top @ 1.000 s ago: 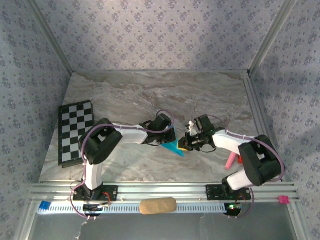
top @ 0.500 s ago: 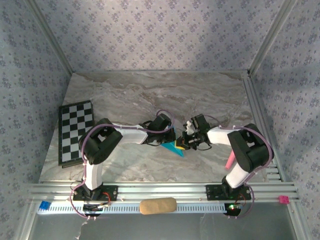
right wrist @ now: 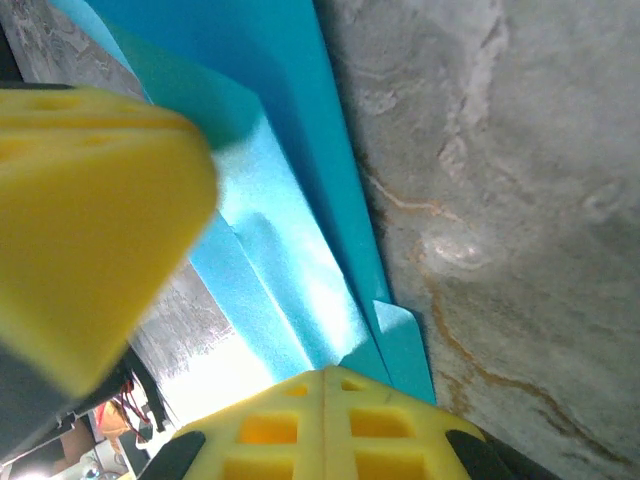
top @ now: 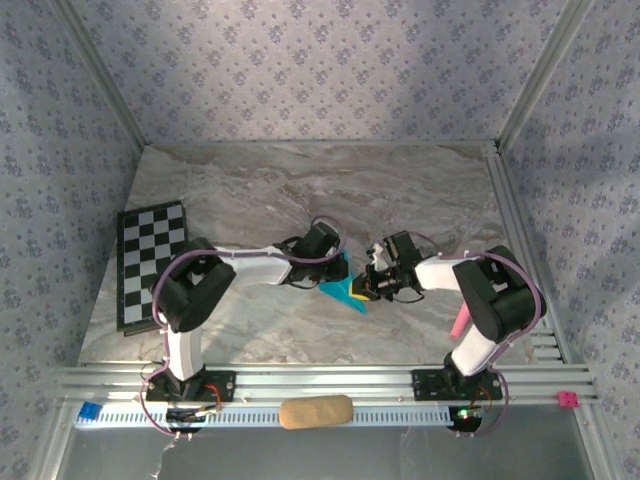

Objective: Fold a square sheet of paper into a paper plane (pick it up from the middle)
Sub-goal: Fourth fold the wing at the center of the table.

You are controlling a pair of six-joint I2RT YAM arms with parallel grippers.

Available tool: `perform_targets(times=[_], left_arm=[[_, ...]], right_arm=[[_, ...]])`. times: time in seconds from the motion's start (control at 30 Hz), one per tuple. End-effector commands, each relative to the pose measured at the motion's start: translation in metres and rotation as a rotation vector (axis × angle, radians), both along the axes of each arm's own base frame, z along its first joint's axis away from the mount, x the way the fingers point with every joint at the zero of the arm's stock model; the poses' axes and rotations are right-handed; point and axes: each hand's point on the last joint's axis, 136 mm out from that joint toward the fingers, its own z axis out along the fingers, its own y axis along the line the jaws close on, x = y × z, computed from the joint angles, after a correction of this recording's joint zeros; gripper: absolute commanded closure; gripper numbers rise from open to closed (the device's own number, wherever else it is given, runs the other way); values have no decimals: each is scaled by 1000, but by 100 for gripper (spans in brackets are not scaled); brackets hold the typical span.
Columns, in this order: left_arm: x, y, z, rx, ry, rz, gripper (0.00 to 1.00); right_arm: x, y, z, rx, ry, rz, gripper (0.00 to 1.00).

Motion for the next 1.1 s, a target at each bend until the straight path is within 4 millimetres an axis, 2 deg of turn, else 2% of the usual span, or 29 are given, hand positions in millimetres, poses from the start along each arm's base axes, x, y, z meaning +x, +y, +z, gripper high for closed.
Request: perform_targets(times=[0.0,0.17,0.33,0.43,0.67,1.07], left_arm=[[3,-2,24,-32,-36,-9,88],[-11,2,4,-83,13,-7,90],[-12,8,-15,-79,44,0,90],[-7,20,-27,-60,50,43,91],[10,41,-40,-19,62,111,90],[48,69,-47,10,103,220,91]], right_arm=[[-26,-24,-38,-140,129,-25,100],[-26,-25,-39,-149,132,-27,100],[-29,-27,-43,-153,143,-28,100],[-31,-28,-46,-158,151,-28,100],[-38,-30,-49,-164,168,-18,100],[-44,-32,-51,-170,166,17,100]])
